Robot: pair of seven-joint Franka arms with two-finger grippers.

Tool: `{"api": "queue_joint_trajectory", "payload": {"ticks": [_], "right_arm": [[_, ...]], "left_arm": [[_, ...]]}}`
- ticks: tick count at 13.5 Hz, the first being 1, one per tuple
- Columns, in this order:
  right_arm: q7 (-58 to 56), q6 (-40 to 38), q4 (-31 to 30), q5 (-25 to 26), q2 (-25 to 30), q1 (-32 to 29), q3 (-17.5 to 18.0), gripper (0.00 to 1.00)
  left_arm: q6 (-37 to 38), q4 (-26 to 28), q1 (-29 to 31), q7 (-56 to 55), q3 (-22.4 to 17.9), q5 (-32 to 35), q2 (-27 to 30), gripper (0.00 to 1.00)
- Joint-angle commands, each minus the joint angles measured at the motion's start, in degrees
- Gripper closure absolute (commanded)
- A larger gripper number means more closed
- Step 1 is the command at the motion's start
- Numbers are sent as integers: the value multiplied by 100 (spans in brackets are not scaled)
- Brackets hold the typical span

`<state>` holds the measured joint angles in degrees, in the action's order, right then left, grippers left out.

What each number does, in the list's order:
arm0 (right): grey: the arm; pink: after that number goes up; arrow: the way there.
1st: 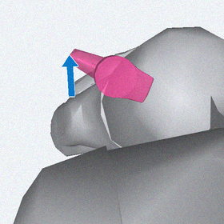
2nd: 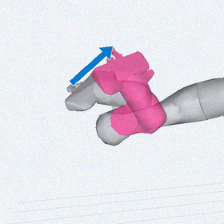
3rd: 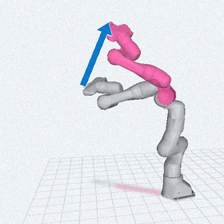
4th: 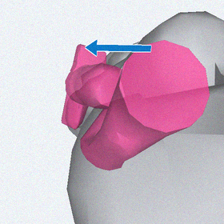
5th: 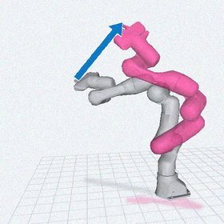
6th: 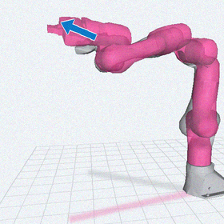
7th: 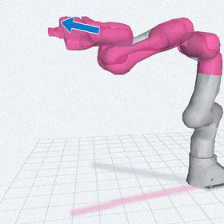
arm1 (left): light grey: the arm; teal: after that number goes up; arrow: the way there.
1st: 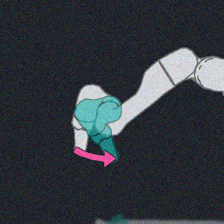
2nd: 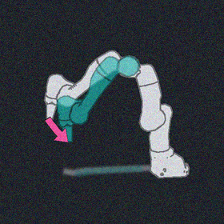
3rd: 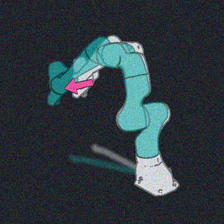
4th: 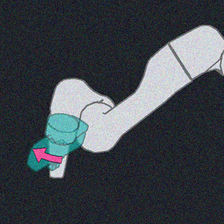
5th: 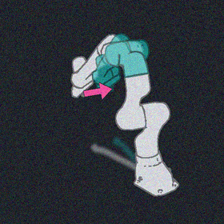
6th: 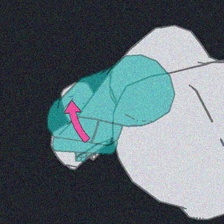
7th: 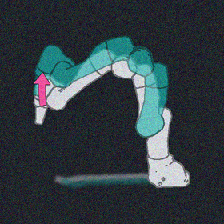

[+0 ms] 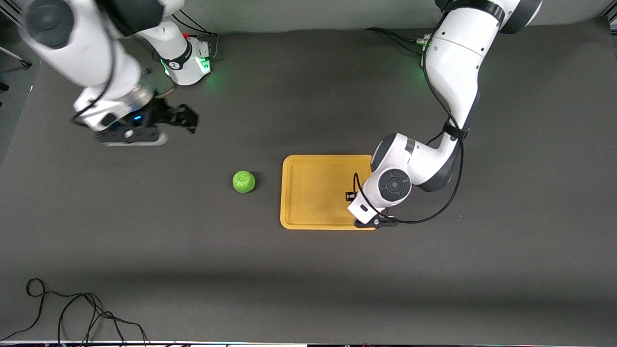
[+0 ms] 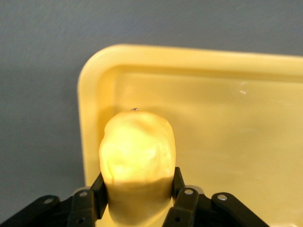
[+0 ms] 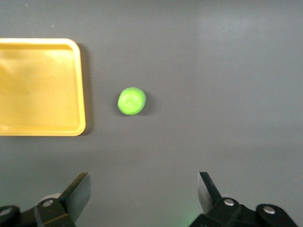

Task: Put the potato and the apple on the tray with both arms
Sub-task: 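Carry the potato onto the tray with the left gripper while the right gripper lifts, then release the potato on the tray while the right gripper reaches the apple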

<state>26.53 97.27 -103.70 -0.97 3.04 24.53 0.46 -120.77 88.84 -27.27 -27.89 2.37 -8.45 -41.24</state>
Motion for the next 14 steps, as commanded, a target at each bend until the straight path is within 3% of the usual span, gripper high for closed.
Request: {"api": "queue_joint_trajectory", "payload": {"ticks": [1,2,3,4,7,9,11,14], "right_arm": [[387,677,-1114,-70,696,403,-81,0],[414,845,-1326,-79,785,421,-81,0],[414,933,-1432,-70,794,421,-81,0],[414,1126,-1590,-70,794,421,-81,0],[414,2012,-2301,-70,777,421,-72,0],[414,2523,-2601,-53,550,430,-72,0],[423,2928,-2742,-18,295,430,-72,0],[537,3507,-2760,0,-267,430,-81,0]], "left_arm": [[19,195,-24,-41,-26,97,98,81],[1,186,-50,-41,-26,97,98,55],[1,177,-51,-41,-26,97,116,11],[27,177,-59,-50,-26,97,142,0],[159,160,-86,-269,-26,97,308,0],[771,107,45,-147,-87,124,737,0],[1142,107,536,229,-131,412,1422,0],[1984,160,1336,1703,-140,492,2249,0]]}}
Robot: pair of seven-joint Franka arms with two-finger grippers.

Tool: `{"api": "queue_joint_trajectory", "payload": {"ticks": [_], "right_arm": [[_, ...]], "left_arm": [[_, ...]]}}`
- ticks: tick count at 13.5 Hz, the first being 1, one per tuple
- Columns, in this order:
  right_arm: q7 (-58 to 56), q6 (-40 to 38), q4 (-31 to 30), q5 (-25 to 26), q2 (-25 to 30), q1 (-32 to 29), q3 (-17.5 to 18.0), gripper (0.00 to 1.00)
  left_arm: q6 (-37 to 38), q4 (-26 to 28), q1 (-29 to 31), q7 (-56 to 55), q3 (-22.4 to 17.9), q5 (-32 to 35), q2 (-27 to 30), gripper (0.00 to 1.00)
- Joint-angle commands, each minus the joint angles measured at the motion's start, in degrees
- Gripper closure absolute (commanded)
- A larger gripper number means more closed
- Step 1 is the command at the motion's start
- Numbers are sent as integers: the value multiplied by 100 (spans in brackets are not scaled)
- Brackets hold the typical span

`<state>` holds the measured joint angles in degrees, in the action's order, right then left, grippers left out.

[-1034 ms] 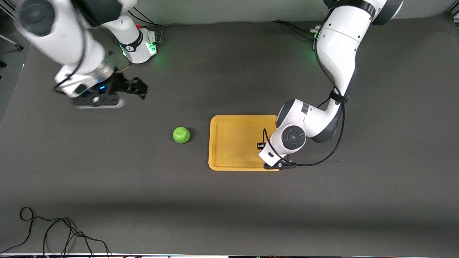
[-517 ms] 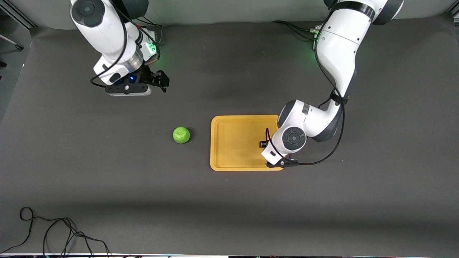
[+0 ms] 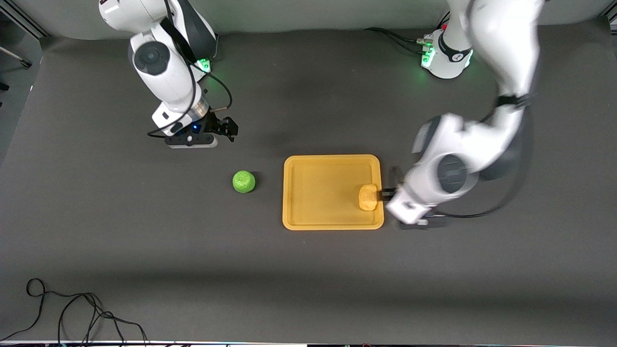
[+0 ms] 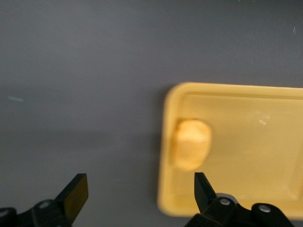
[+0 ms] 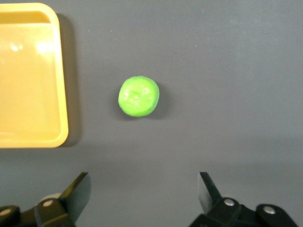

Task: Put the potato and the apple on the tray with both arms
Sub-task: 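Release the potato on the tray while the right gripper reaches the apple, then grasp the green apple with the right gripper while the left gripper retracts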

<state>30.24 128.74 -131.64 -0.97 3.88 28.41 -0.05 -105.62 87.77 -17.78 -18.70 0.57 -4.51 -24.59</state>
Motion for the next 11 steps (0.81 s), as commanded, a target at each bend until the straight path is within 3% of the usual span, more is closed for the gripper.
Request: {"api": "queue_joint_trajectory", "payload": {"ticks": [1,3,5,11], "right_arm": [[166,649,-10,0,-571,41,-30,0],[245,1334,-151,0,-984,50,-30,0],[307,1836,-143,9,-1415,50,-30,0],[324,2972,173,281,-2444,6,-127,0]], "left_arm": [[829,267,633,1346,31,300,848,0],[939,589,1056,2252,31,337,1471,0],[449,1484,1451,2957,31,363,2262,0],[903,1322,1664,3004,14,363,2371,0]]}}
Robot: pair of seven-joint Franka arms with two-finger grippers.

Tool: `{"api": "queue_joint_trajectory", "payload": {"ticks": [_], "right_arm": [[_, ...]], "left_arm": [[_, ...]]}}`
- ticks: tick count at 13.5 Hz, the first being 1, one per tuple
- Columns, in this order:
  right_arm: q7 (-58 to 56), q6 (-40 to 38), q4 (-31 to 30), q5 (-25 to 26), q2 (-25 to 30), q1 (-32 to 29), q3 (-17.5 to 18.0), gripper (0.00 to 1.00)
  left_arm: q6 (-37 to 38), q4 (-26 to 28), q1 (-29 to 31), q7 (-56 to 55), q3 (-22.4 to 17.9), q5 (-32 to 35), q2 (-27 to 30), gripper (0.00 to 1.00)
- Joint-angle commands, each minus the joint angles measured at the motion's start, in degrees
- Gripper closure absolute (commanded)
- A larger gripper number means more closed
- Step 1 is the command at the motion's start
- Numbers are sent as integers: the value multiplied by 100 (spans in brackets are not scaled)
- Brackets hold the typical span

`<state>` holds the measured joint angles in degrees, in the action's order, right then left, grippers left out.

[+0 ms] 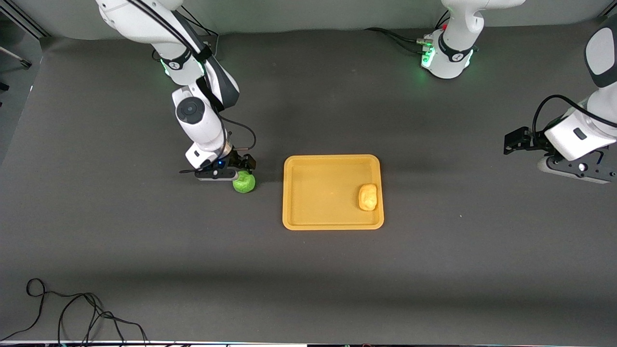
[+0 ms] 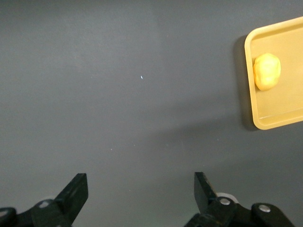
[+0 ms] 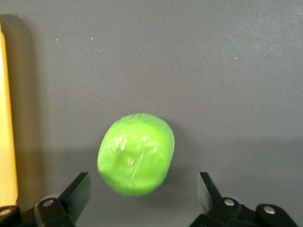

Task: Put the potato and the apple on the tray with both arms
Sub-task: 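Grasp the green apple with the right gripper while the left gripper retracts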

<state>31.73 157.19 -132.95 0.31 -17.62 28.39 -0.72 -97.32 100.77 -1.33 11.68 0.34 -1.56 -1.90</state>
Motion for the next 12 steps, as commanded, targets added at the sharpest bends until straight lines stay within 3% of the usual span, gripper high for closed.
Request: {"api": "queue_joint_trajectory", "payload": {"ticks": [1,5,7,8,10,12], "right_arm": [[184,197,426,154,-416,17,-60,0],[219,487,682,154,-839,26,-60,4],[211,497,673,163,-839,26,-60,44],[202,488,673,171,-822,26,-60,55],[149,314,673,171,-604,-9,-68,58],[140,-483,813,180,-157,-9,-68,60]], "left_arm": [[73,-13,19,-34,28,103,110,0],[-68,-22,281,-25,-16,340,260,0],[20,-58,475,63,-7,341,260,0],[2,-58,476,71,-7,332,243,0],[20,-14,423,98,1,323,207,0],[-24,-14,397,98,19,306,190,0]]}}
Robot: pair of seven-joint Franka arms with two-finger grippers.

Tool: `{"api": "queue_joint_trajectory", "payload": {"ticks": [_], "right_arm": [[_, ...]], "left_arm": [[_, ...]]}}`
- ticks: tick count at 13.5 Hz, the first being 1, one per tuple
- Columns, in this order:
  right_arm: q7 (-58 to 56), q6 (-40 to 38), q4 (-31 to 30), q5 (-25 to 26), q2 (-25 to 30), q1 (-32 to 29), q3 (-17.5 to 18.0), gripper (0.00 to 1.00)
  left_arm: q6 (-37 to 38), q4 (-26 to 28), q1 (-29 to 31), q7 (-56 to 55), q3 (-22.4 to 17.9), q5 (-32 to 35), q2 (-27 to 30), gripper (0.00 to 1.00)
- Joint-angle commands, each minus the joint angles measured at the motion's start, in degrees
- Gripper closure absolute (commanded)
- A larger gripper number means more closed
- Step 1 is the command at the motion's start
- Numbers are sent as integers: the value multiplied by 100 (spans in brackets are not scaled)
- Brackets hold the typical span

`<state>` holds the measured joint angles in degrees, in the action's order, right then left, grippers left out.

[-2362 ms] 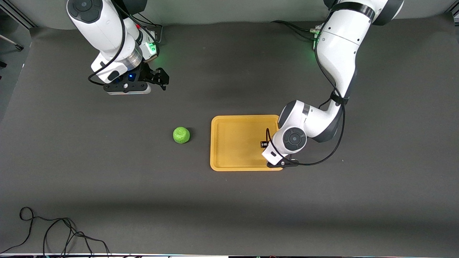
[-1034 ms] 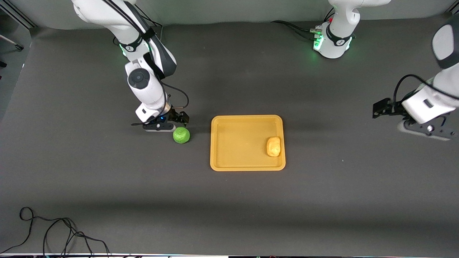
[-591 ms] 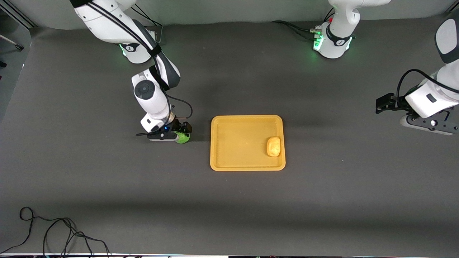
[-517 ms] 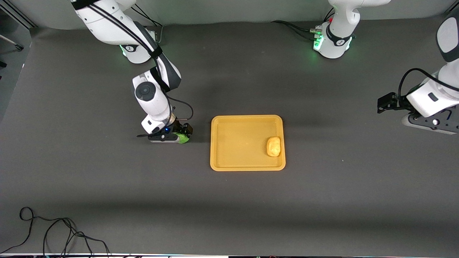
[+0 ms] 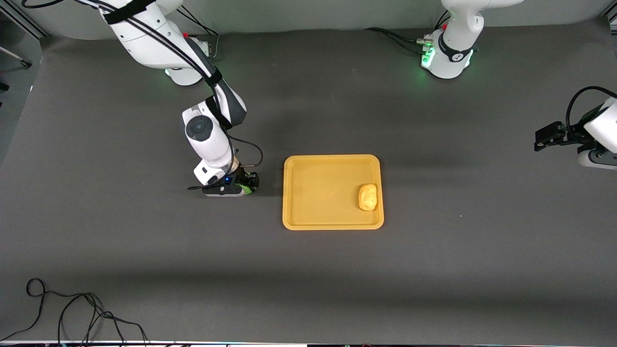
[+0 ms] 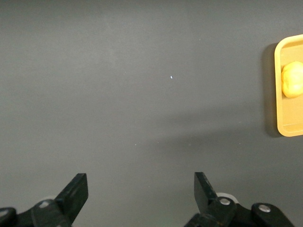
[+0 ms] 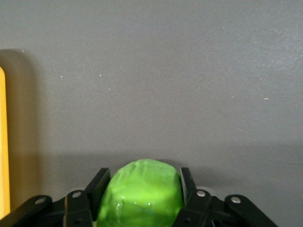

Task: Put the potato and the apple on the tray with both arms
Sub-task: 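Grasp the green apple with the right gripper while the left gripper retracts, then lift the apple and carry it over the tray with the right gripper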

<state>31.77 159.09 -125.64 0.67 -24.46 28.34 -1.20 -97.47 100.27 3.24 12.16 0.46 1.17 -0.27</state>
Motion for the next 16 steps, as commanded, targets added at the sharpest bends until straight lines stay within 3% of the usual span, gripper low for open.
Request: {"api": "queue_joint_trajectory", "payload": {"ticks": [1,4,7,10,13,16], "right_arm": [[101,-1278,284,144,783,-13,-21,60],[92,-3263,1345,144,1259,-13,-12,60],[188,-4936,2961,127,1129,22,5,60],[538,-5571,4456,56,410,110,180,60],[1609,-6142,6063,144,-687,811,269,60],[2603,-6110,7306,153,-1751,1400,252,61]], "left_arm": [[0,37,-60,50,7,33,27,0],[18,37,-60,50,15,33,18,0],[35,37,-77,50,24,33,18,0],[44,28,-77,50,24,33,27,0],[62,37,-69,50,24,33,27,0],[53,28,-69,59,24,33,27,0]]}}
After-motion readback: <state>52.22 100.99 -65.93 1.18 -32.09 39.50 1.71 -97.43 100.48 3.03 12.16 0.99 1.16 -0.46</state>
